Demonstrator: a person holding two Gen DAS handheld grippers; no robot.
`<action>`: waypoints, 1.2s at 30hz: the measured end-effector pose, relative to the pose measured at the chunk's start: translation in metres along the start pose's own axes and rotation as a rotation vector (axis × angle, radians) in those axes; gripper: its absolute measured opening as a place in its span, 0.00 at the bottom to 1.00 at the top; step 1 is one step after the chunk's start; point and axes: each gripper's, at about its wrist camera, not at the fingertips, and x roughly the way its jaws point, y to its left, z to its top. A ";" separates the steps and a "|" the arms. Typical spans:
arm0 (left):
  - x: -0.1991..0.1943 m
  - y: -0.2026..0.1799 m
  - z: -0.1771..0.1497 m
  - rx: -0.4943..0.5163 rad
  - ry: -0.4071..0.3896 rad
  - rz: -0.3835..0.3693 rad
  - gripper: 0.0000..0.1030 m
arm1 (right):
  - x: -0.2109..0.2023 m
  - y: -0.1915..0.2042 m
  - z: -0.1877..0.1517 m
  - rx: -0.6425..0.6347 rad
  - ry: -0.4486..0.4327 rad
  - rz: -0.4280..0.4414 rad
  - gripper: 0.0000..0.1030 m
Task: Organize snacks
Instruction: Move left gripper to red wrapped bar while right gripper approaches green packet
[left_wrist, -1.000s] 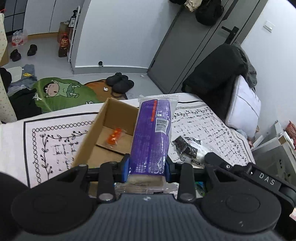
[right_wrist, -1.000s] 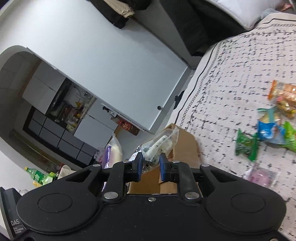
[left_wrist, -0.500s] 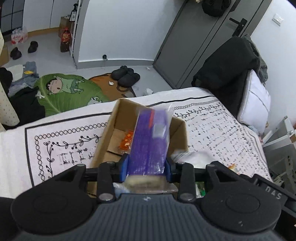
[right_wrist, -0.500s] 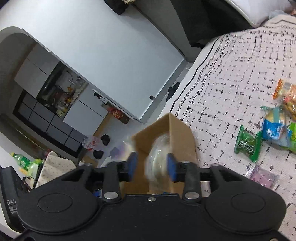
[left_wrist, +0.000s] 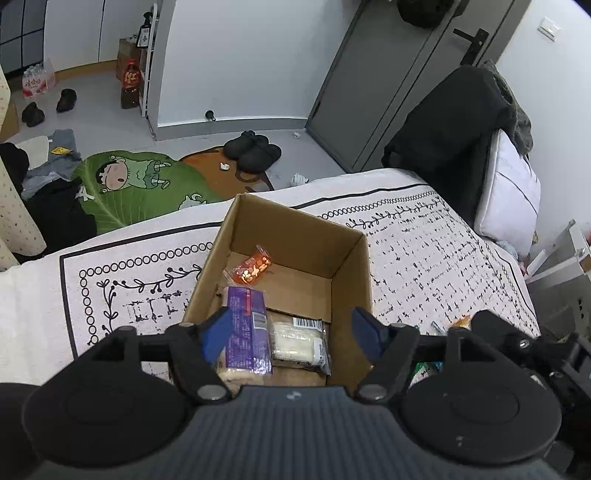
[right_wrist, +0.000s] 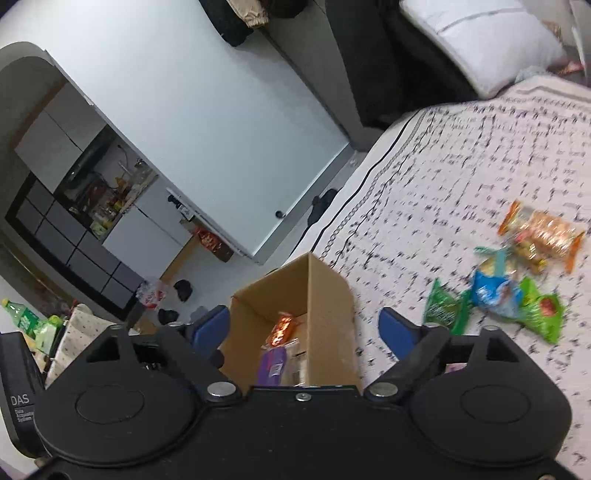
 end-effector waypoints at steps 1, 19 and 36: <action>-0.001 -0.002 -0.001 0.008 0.000 0.004 0.70 | -0.003 -0.001 0.000 -0.012 -0.009 -0.007 0.90; -0.018 -0.046 -0.024 0.089 0.014 0.038 0.93 | -0.047 -0.032 0.013 -0.020 -0.039 -0.129 1.00; -0.025 -0.092 -0.047 0.129 0.014 -0.013 1.00 | -0.092 -0.070 0.034 0.002 -0.063 -0.200 1.00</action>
